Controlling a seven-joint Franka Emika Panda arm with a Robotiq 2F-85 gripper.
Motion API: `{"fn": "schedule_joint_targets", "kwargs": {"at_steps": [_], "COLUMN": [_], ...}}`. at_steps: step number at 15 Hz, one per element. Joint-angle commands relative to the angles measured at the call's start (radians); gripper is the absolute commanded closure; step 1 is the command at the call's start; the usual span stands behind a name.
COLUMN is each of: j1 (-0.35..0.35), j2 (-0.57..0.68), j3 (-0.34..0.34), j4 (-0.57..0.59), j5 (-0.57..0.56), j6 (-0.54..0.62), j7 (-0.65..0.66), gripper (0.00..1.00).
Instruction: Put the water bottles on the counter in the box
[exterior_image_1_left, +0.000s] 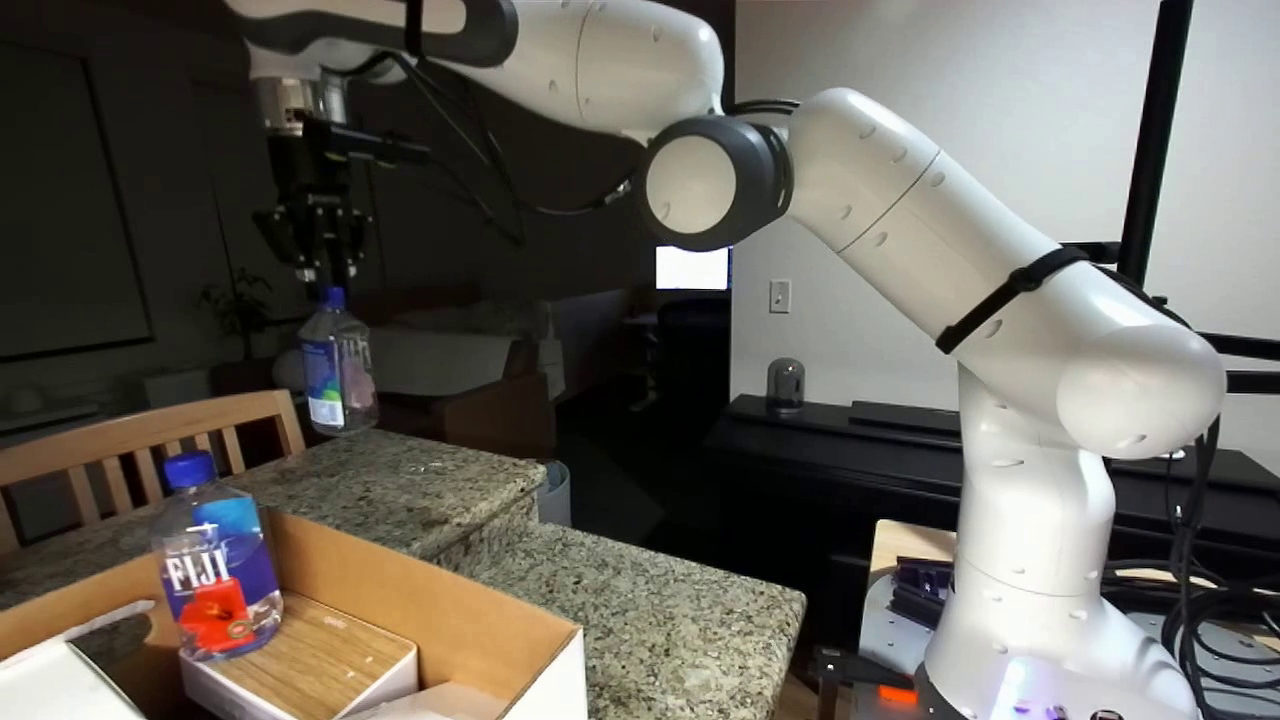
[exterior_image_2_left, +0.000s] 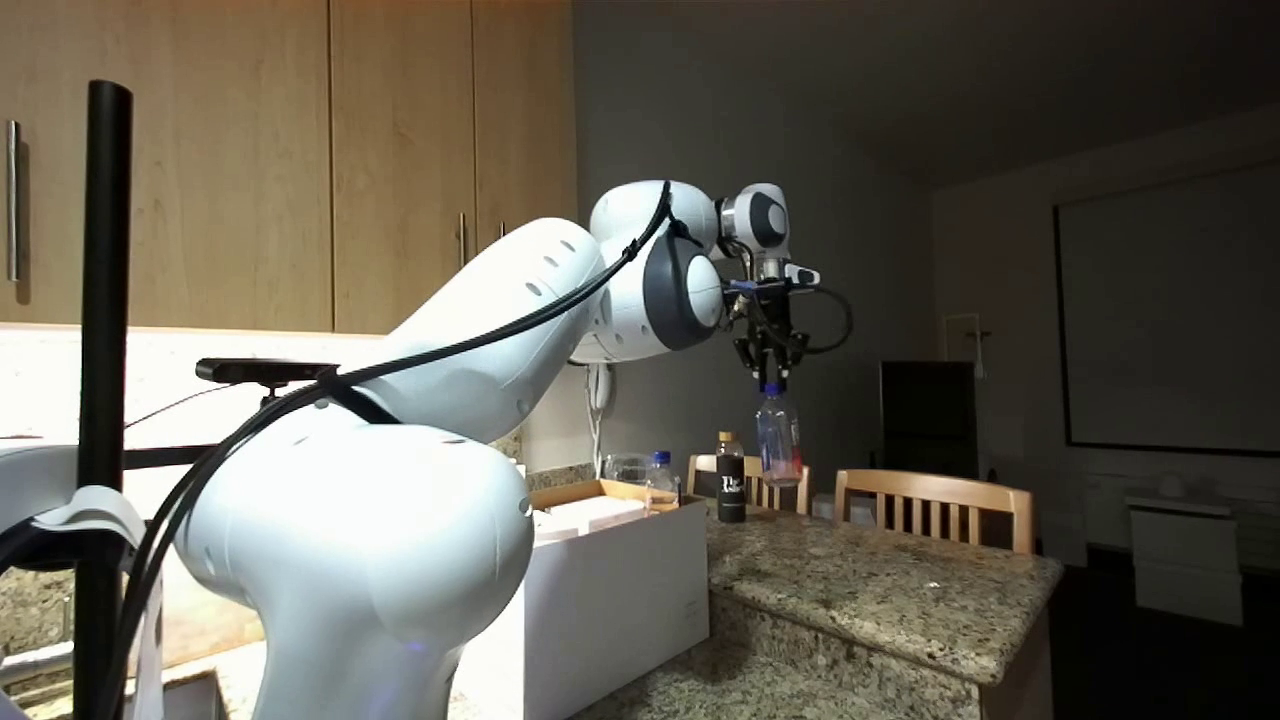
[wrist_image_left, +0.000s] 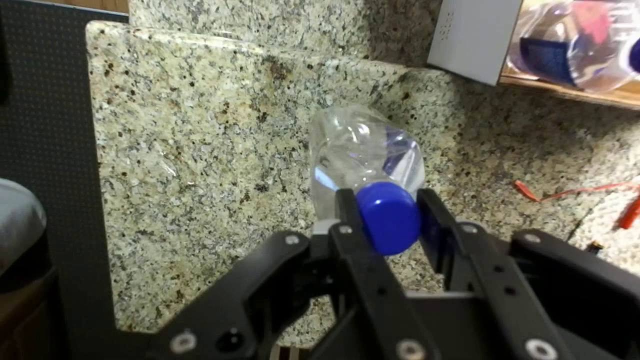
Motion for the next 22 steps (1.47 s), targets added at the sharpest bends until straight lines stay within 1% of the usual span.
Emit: {"fn": "schedule_joint_targets", "kwargs": {"at_steps": [1, 2, 3, 6, 11, 13, 19, 20, 21, 22], "j1": [0.037, 0.052, 0.076, 0.132, 0.201, 0.214, 0.205, 0.202, 0.203, 0.202], "j2": [-0.031, -0.038, -0.089, -0.114, -0.126, -0.123, -0.092, -0.062, -0.047, -0.046], "j3": [0.045, 0.056, 0.062, 0.080, 0.113, 0.131, 0.214, 0.223, 0.229, 0.235], "j4": [0.138, 0.169, 0.113, 0.126, 0.119, 0.112, 0.081, 0.117, 0.129, 0.117], "j5": [-0.064, -0.071, -0.081, -0.102, -0.112, -0.103, -0.054, -0.048, -0.046, -0.043], "j6": [-0.179, -0.220, -0.216, -0.258, -0.276, -0.277, -0.270, -0.291, -0.304, -0.310], "j7": [-0.009, -0.022, -0.031, -0.064, -0.160, -0.201, -0.331, -0.347, -0.359, -0.367], "gripper": [0.85, 0.85, 0.85, 0.85, 0.85, 0.85, 0.85, 0.85, 0.85, 0.85]}}
